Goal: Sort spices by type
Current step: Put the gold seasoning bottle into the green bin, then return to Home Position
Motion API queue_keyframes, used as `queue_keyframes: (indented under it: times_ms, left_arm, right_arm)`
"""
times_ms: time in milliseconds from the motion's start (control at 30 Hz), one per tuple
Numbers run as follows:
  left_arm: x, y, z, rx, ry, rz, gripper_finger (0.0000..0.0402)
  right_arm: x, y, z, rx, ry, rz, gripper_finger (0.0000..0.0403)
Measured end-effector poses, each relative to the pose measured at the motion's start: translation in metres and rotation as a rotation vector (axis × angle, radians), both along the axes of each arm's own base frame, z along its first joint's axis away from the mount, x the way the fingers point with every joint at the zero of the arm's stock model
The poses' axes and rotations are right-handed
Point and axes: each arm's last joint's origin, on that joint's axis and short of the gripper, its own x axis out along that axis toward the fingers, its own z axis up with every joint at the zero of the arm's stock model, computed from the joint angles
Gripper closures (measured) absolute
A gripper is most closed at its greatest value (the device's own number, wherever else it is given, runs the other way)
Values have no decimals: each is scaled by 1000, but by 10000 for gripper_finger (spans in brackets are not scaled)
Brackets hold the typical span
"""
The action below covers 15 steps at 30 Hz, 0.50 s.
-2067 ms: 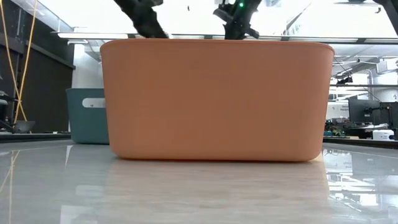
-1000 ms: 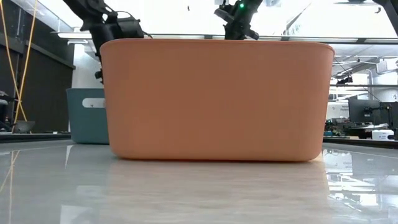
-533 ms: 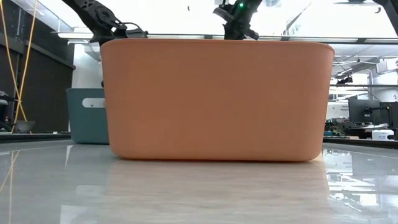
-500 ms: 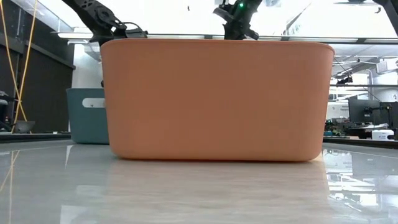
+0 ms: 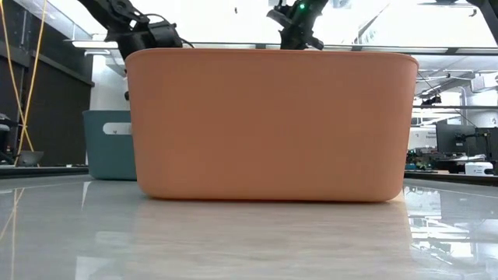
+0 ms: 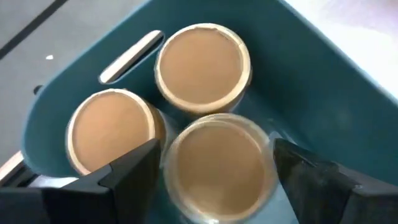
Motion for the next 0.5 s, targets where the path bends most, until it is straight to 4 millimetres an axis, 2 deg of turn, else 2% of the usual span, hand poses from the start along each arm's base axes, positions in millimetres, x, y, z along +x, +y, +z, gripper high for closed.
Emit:
queue_keyframes:
  times_ms: [367, 500]
  left_arm:
    - [1, 0, 0, -6, -3, 25, 105]
    - [4, 2, 12, -9, -39, 10, 105]
  right_arm:
    - [0, 0, 0, 8, -5, 4, 403]
    - [0, 1, 0, 18, -10, 15, 403]
